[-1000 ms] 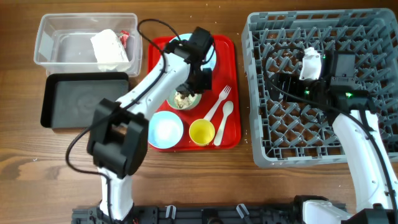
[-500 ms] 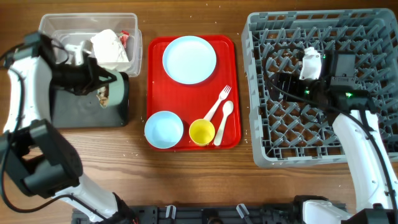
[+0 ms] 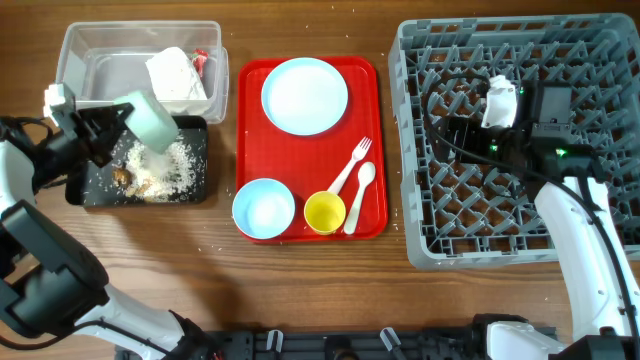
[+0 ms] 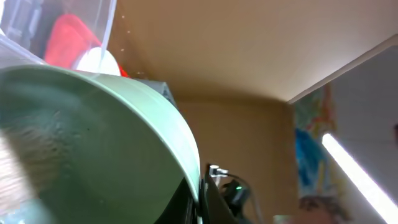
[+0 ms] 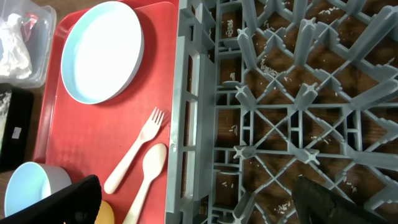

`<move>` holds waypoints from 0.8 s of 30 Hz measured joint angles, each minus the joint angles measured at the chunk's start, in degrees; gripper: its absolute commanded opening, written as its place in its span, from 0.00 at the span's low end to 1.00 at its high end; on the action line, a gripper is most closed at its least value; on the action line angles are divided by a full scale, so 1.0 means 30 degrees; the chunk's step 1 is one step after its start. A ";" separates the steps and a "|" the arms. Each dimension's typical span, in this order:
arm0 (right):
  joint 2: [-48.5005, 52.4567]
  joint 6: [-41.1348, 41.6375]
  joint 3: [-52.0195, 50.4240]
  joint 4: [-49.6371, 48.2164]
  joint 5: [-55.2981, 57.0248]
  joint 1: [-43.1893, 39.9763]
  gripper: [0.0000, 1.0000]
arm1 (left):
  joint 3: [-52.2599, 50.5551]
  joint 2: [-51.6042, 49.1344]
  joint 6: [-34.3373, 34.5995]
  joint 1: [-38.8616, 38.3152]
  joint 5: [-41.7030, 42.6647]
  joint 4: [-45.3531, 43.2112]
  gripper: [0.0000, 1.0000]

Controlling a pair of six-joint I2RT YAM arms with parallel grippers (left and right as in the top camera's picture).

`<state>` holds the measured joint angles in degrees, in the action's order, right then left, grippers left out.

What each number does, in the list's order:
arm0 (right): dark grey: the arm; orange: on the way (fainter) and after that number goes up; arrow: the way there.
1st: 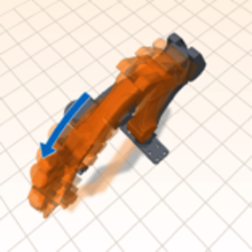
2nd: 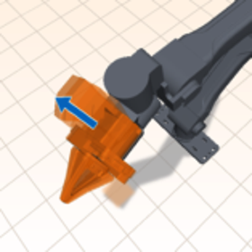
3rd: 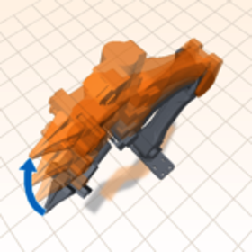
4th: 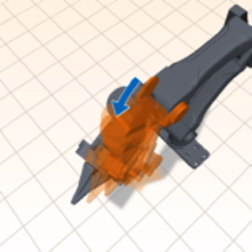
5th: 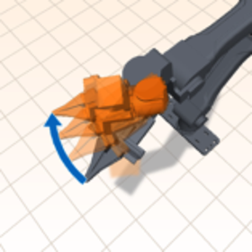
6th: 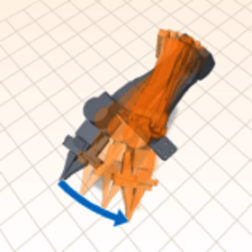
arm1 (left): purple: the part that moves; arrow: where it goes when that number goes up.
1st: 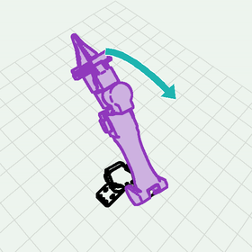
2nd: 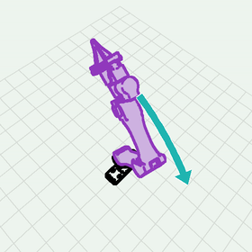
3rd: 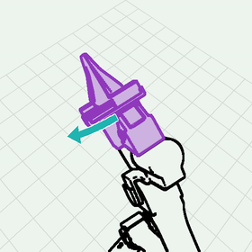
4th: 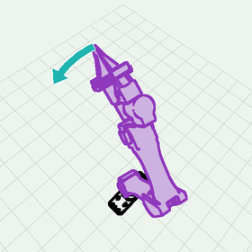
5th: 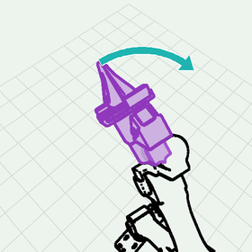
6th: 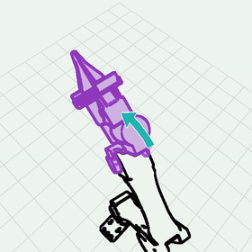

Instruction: Sort waste into correct bins and load items into the dishwasher rack

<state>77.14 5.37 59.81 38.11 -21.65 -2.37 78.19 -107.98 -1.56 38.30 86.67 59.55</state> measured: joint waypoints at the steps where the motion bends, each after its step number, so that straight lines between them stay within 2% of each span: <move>1: 0.0000 0.0007 0.0000 0.0000 0.0000 0.0000 0.99 | 0.0000 0.0000 0.0605 0.0066 0.0160 -0.0073 0.04; 5: 0.0000 0.0000 0.0000 0.0000 0.0000 0.0000 1.00 | -0.0015 0.0000 0.2222 0.0189 0.0576 -0.1231 0.04; 10: 0.0000 0.0000 0.0000 0.0007 0.0000 0.0000 1.00 | -0.0051 0.0000 0.2630 0.0189 0.0423 -0.2506 0.04; 12: 0.0007 0.0000 0.0000 -0.0131 0.0000 0.0000 0.99 | -0.0058 0.0000 0.3322 0.0189 -0.1078 -0.3657 0.04; 15: 0.0007 0.0000 0.0000 -0.0131 0.0000 0.0000 1.00 | -0.0058 0.0000 0.4809 0.0015 -0.3330 -0.3300 0.04; 21: 0.0219 0.0007 0.0000 0.0015 0.0000 0.0000 1.00 | -0.0058 0.0000 0.5224 -0.2528 -0.4073 -0.3453 0.04; 24: 0.0219 0.0000 0.0000 0.0015 0.0000 0.0000 1.00 | -0.0058 0.0270 0.5282 -0.5880 -0.6426 -0.3555 0.04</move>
<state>77.80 5.37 59.81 38.15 -21.65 -2.37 78.02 -107.18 14.28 20.67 67.40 48.88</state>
